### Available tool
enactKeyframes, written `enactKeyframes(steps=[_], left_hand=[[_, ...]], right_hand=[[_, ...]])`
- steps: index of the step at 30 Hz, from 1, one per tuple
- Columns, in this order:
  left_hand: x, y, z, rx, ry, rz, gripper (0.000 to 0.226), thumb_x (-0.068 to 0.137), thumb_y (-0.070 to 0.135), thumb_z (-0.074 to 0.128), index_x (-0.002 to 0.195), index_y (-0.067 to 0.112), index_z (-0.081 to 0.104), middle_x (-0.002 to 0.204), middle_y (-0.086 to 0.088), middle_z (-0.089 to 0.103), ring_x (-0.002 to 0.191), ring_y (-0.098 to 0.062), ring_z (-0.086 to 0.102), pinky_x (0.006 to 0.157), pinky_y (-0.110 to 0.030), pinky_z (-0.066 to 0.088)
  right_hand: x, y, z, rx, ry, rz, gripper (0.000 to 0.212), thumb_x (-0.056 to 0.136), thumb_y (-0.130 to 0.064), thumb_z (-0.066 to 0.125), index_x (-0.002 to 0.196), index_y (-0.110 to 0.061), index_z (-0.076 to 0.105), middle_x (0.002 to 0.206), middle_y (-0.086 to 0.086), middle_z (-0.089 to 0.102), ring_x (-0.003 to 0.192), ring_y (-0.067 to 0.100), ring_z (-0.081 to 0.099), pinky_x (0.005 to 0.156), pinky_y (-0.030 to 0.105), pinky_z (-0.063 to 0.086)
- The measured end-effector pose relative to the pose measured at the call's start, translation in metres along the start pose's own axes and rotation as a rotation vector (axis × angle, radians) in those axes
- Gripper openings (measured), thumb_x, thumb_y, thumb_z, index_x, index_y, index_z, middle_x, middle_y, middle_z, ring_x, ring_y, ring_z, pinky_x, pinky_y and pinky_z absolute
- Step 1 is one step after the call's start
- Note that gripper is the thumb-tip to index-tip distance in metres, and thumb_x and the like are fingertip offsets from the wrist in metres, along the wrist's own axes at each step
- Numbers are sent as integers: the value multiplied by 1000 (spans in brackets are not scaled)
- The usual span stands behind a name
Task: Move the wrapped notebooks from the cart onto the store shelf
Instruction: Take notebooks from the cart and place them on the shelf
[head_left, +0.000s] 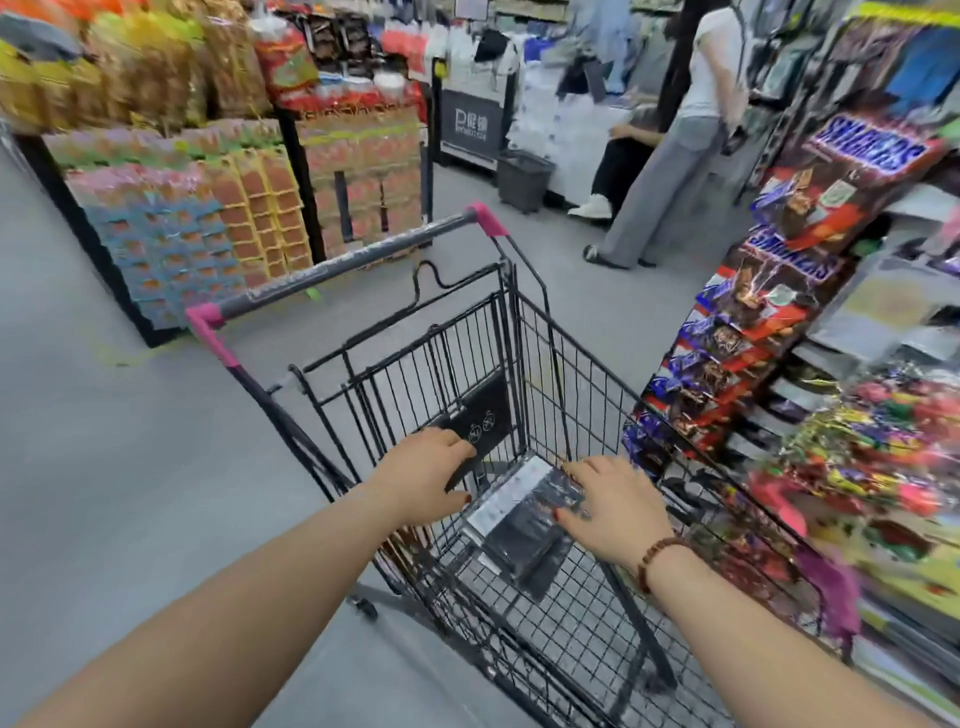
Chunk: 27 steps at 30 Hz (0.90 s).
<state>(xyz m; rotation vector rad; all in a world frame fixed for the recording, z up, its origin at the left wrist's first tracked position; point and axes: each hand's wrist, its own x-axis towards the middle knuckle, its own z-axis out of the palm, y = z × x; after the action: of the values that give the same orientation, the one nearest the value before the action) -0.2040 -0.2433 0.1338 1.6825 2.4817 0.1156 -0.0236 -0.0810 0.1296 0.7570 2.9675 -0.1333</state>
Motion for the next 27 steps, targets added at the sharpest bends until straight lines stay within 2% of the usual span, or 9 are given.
enactKeyframes(steps=[6,11,18,21,24,27], left_hand=[[73,-10,20,12,-96,74,55,86,41,55,135,19,45,128,-4,54,118,-22,47,96,-41,46],[133,-14,44,6,-183,111,57,86,39,57,137,18,44,133,-6,51,124,-24,44,101,-37,42],[183,-21,110,-21,-332,156,53,86,43,56,131,17,45,124,-7,53,119,-27,47,93,-40,46],[202,-28,148,-76,-383,132,60,86,41,58,138,18,40,136,-6,45,127,-27,42,100,-38,42],[215,-32,189,-197,-451,67,65,84,39,62,140,16,39,136,-8,45,128,-27,39,103,-36,38],[219,-35,227,-329,-493,-13,73,84,35,64,145,12,32,144,-11,38,133,-27,34,106,-31,31]], right_hand=[[38,32,25,44,-16,93,56,85,-55,46,134,-28,42,127,-6,51,119,18,42,97,35,36],[65,56,52,121,-64,195,48,86,-52,47,127,-26,48,123,-4,52,118,20,43,96,35,37],[86,69,100,195,-201,334,58,89,-51,44,140,-25,37,142,1,42,131,25,34,108,40,32],[97,69,128,214,-233,377,57,88,-49,46,139,-24,38,140,3,46,130,26,36,109,42,30],[103,69,164,264,-254,462,58,87,-54,49,136,-24,43,133,0,50,123,21,43,101,37,35],[107,69,202,399,-264,575,61,85,-54,52,137,-22,44,135,4,51,125,24,43,104,36,37]])
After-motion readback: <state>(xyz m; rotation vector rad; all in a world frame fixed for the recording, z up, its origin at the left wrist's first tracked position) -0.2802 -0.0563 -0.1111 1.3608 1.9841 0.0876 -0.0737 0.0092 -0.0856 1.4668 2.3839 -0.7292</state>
